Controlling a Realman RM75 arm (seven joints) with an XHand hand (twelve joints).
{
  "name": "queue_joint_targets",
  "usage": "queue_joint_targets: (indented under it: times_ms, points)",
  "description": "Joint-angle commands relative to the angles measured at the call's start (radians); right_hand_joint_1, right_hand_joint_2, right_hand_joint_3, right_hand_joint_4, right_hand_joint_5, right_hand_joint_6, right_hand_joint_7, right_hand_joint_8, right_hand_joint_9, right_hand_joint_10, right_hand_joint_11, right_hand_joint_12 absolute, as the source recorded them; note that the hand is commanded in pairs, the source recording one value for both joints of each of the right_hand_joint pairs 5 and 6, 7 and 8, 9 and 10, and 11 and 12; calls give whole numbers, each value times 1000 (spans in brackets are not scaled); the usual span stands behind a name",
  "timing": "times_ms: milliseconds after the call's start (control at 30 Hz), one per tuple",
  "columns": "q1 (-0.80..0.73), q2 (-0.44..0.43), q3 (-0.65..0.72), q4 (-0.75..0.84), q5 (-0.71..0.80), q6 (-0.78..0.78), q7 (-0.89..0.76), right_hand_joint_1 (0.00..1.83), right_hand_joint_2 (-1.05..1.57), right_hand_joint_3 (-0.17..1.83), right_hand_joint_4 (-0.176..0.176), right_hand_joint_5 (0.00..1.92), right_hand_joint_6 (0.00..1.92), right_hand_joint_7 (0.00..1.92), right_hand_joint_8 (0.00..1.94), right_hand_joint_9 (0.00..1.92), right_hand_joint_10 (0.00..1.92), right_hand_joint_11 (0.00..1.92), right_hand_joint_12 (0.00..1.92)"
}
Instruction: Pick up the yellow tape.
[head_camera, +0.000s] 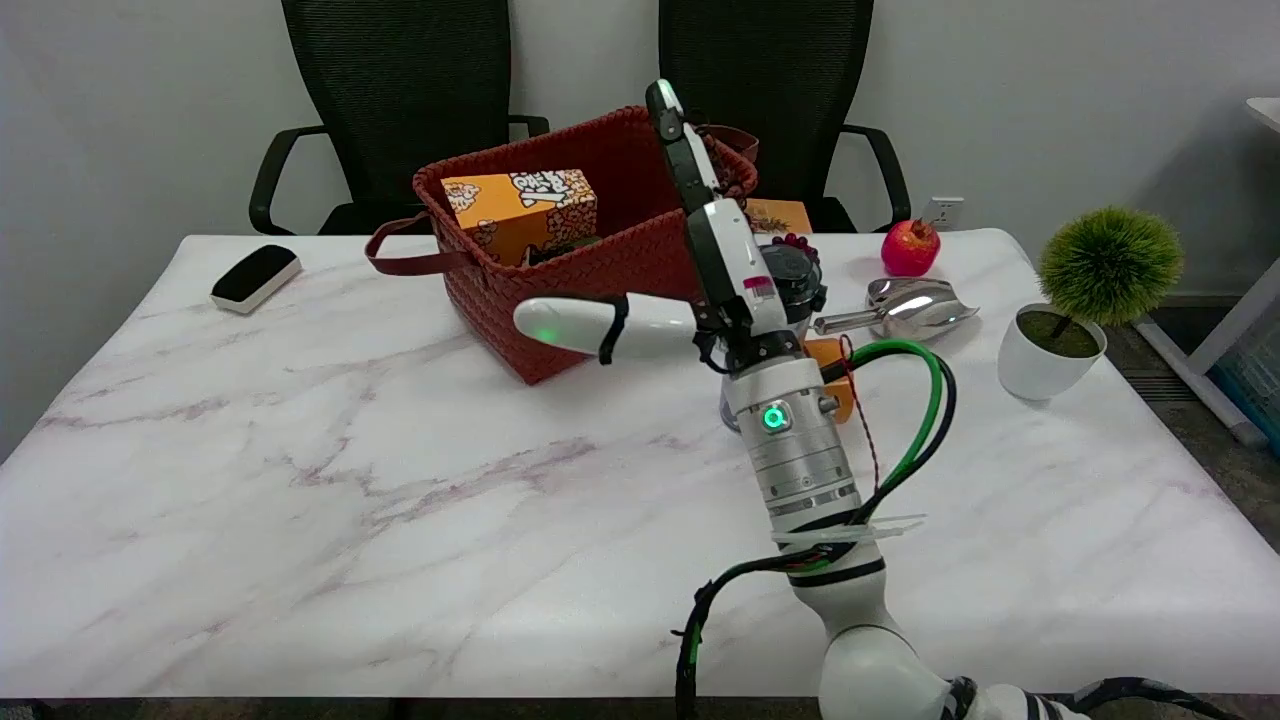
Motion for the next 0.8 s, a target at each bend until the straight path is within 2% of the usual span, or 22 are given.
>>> queue_joint_targets:
  times_ms: [33,433,667,800]
  points:
    - [-29,79,-11,-46,-127,87,184,839,325,58,0,0,0,0,0,0,0,0,0]
    - [-55,88,-1,-42,-200,192,146,871,270,70,0,0,0,0,0,0,0,0,0]
    - [-56,73,9,-30,-178,220,-148,911,222,146,0,0,0,0,0,0,0,0,0]
    - [-55,17,37,-43,-154,233,-353,915,185,209,0,0,0,0,0,0,0,0,0]
